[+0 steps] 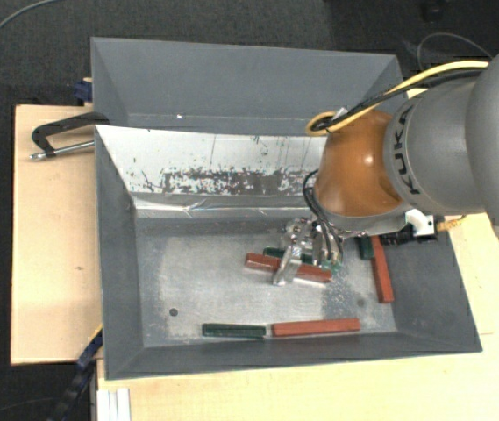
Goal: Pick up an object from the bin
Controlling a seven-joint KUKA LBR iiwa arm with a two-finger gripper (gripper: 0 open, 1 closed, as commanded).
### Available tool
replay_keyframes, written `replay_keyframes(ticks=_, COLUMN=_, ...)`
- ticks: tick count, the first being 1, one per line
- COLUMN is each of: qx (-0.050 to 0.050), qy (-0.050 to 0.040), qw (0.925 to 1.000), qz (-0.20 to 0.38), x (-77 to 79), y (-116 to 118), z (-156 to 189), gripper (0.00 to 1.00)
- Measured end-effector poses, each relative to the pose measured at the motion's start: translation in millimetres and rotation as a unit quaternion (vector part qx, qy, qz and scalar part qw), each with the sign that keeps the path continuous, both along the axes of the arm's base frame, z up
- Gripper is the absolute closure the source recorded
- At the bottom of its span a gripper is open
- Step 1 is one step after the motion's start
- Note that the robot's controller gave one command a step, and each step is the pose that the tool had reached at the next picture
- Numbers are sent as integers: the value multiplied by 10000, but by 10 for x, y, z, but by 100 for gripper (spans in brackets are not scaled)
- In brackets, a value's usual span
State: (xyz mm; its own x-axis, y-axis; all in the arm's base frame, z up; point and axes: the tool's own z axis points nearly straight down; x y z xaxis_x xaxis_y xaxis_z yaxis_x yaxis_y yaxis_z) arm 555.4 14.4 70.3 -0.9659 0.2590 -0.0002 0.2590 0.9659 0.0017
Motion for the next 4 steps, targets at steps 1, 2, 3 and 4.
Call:
replay_keyframes(ticks=1, qx=0, qy=-49, qw=10000, qz=1, x=20, y=8, z=633, gripper=100)
replay_keyframes(ticks=2, qx=1, qy=-46, qw=10000, qz=5, x=42, y=17, z=1022, gripper=100)
replay_keyframes(ticks=3, qx=-1, qy=-29, qw=10000, qz=10, x=54, y=23, z=1167, gripper=100)
replay_keyframes(ticks=4, qx=0, qy=-30, qw=10000, qz=14, x=66, y=29, z=1236, gripper=100)
